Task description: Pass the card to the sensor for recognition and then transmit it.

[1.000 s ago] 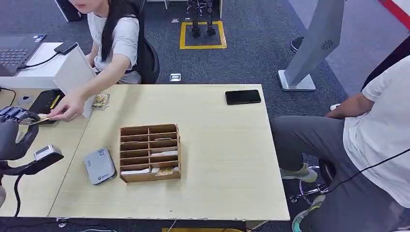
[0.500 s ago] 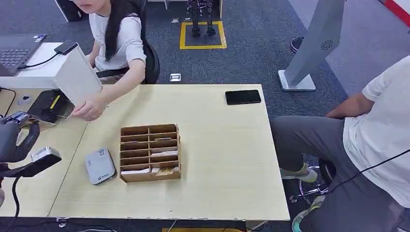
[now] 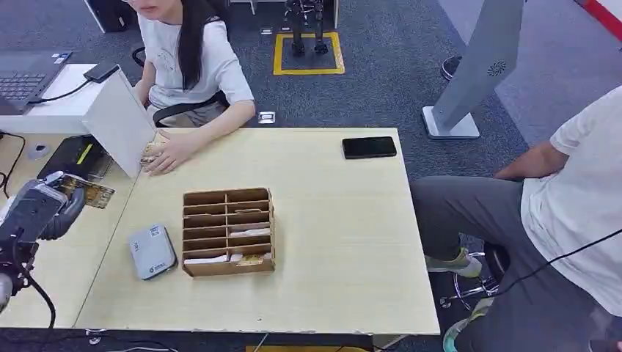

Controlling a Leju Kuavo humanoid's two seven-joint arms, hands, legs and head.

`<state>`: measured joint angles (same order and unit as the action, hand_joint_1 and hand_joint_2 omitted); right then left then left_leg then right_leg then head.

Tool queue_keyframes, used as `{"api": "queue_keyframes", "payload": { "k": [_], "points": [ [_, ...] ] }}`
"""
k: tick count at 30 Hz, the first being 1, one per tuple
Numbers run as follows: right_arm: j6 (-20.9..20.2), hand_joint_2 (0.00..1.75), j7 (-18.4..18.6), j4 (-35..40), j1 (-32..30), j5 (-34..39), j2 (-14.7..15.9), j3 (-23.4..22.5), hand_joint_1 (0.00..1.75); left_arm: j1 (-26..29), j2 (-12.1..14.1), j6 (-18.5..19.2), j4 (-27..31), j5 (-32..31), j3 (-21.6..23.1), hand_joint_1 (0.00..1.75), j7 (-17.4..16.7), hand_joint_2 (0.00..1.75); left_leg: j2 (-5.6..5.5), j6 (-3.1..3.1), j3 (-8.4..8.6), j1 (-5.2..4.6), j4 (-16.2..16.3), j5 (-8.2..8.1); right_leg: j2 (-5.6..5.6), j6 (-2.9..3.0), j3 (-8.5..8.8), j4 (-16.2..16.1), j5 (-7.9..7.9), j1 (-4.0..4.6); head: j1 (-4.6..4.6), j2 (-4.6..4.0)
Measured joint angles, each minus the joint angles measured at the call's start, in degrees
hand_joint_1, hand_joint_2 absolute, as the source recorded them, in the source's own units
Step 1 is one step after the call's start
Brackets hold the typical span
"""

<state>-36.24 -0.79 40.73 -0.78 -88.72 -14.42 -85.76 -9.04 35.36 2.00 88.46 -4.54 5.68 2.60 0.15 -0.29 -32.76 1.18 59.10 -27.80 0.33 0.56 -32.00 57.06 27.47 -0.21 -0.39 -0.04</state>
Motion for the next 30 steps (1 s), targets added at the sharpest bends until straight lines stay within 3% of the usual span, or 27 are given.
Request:
{"api": "queue_keyframes", "payload": {
  "k": [7,21,26,30],
  "points": [
    [0.00,0.00,0.43,2.87,-0.09,0.00,-1.29,-0.48,0.00,-0.61,-2.23,1.65,0.00,7.80,0.00,1.75,-4.98,1.75,0.04,0.00,-0.02,0.00,0.00,0.00,0.04,-0.01,-0.04,0.00,0.00,0.00,0.00,0.00],
    [0.00,0.00,0.63,4.10,-0.10,0.00,-1.82,-0.53,0.00,-0.91,-3.74,1.61,0.00,8.34,0.02,1.75,-5.05,1.75,0.04,0.00,-0.01,0.00,0.00,0.00,0.04,-0.01,-0.04,0.00,-0.01,0.00,-0.02,0.00],
    [0.11,0.00,0.83,4.21,-0.04,0.00,-1.88,-0.64,0.00,-1.09,-4.67,0.47,-0.22,8.78,0.04,1.75,-7.80,1.75,0.05,0.00,-0.02,0.00,0.00,0.00,0.04,-0.01,-0.05,0.00,-0.01,0.00,-0.02,0.00],
    [0.13,0.00,1.09,4.25,0.04,0.00,-1.97,-0.90,0.00,-1.09,-5.38,-1.00,-0.68,7.88,0.61,1.75,-8.04,1.75,0.04,0.00,-0.02,0.00,0.00,0.00,0.04,-0.01,-0.06,-0.01,-0.01,0.00,-0.02,0.00]
  ]
}}
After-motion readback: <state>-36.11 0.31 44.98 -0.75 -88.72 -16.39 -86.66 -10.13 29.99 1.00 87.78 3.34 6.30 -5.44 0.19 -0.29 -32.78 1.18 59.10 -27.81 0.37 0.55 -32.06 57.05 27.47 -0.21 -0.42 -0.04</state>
